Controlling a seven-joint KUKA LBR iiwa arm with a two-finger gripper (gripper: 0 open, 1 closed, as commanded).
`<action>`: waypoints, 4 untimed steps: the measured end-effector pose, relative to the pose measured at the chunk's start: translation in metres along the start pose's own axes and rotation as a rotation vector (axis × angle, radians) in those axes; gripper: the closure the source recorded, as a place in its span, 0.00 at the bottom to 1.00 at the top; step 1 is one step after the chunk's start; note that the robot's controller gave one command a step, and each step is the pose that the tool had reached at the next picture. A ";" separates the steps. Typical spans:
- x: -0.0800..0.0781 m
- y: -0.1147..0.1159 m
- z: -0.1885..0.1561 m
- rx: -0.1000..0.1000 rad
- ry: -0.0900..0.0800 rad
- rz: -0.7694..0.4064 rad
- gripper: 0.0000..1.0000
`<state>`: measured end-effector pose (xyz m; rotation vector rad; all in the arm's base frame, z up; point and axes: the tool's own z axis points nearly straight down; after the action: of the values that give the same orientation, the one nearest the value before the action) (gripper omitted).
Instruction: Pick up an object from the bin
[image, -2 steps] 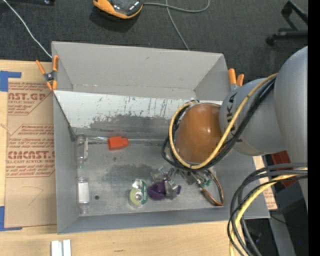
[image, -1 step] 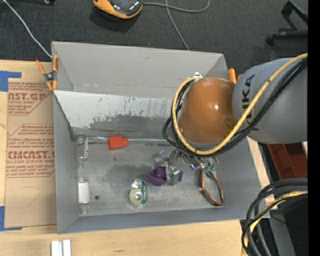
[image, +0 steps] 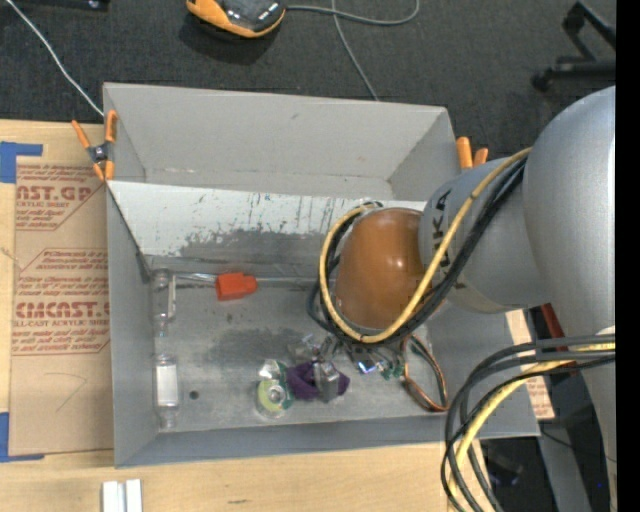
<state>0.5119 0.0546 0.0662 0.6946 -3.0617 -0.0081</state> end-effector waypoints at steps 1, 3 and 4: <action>-0.019 0.017 -0.004 0.003 -0.013 0.045 1.00; -0.030 0.028 -0.002 0.002 -0.014 0.058 1.00; -0.078 0.112 -0.004 -0.002 -0.007 0.090 1.00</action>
Offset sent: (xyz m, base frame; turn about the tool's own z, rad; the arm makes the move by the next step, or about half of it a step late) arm -0.0020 0.0296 0.0274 0.0206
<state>0.5345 0.1892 0.0704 0.5569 -3.0963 -0.0130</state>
